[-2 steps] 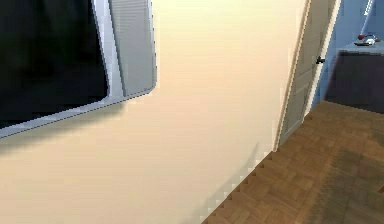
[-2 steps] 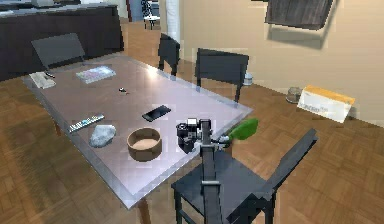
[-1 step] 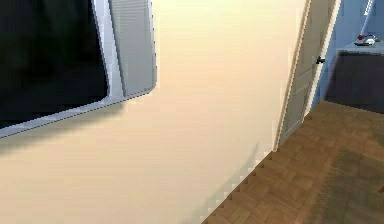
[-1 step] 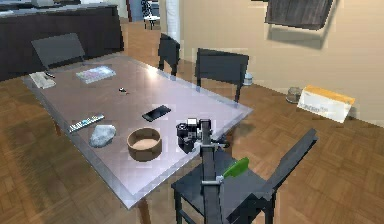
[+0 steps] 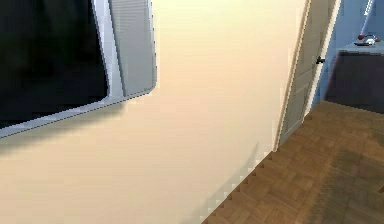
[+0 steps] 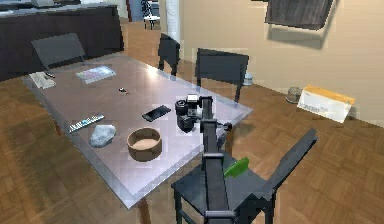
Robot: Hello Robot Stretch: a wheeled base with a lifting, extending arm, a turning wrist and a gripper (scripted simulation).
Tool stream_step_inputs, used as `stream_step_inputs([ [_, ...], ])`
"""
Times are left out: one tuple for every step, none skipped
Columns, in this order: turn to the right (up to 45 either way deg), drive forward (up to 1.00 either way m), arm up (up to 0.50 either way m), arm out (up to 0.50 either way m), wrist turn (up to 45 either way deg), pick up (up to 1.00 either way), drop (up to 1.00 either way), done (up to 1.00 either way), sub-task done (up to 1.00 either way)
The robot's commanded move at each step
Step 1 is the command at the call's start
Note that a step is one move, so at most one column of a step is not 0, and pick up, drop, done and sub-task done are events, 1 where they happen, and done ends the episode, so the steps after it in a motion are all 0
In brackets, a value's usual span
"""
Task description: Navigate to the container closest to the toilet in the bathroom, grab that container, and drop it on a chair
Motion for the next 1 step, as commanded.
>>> stream_step_inputs([
  [0.0,0.0,0.0,-0.08,0.0,0.0,0.0,0.0,0.0],
])
